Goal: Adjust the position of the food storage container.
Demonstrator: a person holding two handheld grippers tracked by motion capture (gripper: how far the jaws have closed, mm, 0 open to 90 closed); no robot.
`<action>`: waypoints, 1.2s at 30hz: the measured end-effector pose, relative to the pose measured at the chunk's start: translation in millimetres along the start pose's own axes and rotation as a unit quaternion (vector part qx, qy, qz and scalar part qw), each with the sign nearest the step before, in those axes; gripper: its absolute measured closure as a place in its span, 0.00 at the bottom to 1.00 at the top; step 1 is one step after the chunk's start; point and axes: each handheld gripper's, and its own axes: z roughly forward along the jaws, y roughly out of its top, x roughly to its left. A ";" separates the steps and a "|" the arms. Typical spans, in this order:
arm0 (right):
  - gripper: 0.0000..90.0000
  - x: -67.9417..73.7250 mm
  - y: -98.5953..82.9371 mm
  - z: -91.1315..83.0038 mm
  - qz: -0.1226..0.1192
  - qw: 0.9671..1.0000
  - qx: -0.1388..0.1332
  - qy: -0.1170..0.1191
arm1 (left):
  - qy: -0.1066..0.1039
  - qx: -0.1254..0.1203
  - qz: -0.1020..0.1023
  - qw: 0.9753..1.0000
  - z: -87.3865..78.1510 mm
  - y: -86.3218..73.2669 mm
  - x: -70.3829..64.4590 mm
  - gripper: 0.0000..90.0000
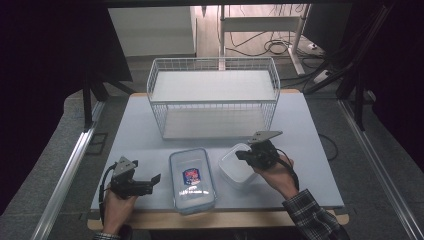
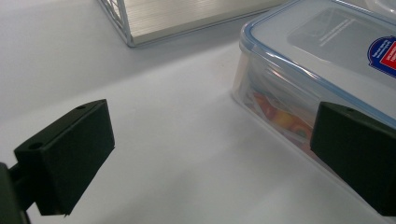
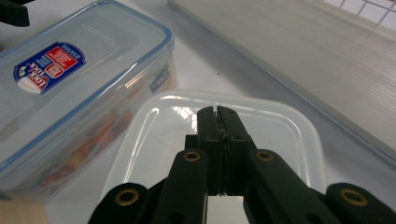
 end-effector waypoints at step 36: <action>0.99 -48.4 -25.0 -2.8 0.031 0.994 0.039 -0.096 | 0.005 0.024 0.029 0.999 9.7 1.0 -7.5 0.00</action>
